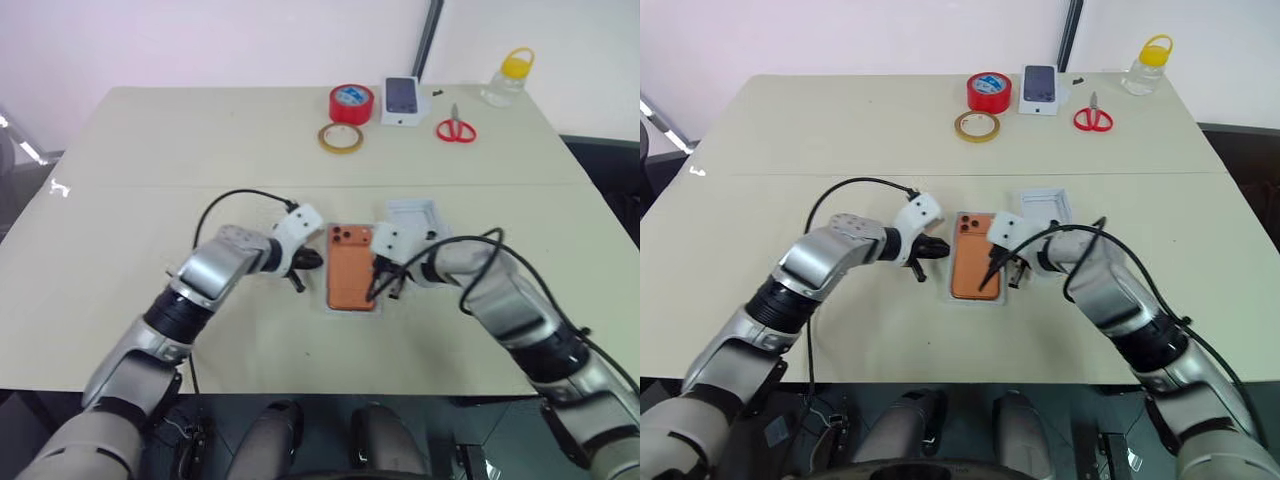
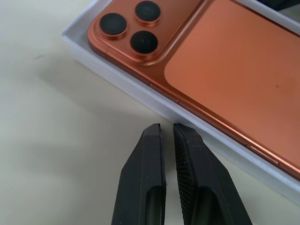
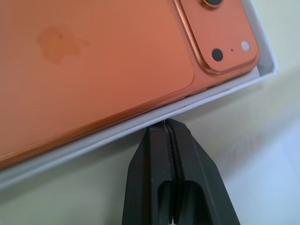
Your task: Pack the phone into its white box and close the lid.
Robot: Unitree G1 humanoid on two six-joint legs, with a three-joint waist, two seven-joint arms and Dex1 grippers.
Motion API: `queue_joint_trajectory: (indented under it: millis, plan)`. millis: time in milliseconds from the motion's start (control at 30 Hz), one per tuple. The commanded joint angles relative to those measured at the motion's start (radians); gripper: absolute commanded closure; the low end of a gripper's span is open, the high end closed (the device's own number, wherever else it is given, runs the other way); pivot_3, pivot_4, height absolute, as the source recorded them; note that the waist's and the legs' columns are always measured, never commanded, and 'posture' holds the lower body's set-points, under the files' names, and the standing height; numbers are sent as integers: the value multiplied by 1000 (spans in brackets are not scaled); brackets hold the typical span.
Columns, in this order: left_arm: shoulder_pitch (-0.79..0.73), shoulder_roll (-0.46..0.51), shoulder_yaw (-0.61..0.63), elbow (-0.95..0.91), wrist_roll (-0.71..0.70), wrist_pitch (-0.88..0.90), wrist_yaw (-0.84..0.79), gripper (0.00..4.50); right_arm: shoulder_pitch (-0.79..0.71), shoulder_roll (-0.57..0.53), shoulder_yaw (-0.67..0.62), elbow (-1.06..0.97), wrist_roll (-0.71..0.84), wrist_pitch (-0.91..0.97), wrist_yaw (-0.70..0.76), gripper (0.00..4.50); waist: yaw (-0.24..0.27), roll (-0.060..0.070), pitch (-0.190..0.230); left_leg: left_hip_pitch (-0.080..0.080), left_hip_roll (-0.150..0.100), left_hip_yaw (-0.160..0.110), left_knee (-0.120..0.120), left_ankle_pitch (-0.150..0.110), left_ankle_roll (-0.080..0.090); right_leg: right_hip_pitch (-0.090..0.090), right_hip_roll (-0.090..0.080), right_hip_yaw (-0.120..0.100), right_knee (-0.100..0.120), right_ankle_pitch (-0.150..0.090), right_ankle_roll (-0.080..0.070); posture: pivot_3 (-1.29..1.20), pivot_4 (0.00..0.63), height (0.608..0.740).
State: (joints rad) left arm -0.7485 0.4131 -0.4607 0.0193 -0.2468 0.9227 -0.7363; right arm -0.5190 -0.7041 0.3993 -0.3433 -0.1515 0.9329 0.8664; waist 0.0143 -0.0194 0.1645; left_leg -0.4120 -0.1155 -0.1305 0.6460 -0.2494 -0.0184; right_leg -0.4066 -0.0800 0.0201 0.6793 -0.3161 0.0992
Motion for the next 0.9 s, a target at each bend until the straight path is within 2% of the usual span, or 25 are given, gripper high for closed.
queue_joint_trajectory:
  millis: [33,233,533,900]
  plan:
    - [-15,-90,-86,-101,-40,1,-74,4019,37,-18,-15,-157,54,28,32,4500,-2,0,0,0,0,0,0,0,0,0,0,0,0,0,0,0,150,740]
    - [-12,-109,-87,-105,-25,14,-94,4019,101,-71,-37,-236,66,85,27,4500,-3,0,0,0,1,0,0,0,0,0,0,0,0,0,0,0,150,740]
    - [5,-89,-89,-150,-17,37,-116,4019,110,-104,-55,-207,66,72,19,4500,-2,0,0,0,1,0,0,0,0,0,0,0,0,0,0,0,150,740]
    - [8,-76,-42,-107,7,34,-90,4019,113,-171,-92,-186,96,34,42,4500,-3,0,0,0,1,0,0,0,0,0,0,0,0,0,0,0,150,740]
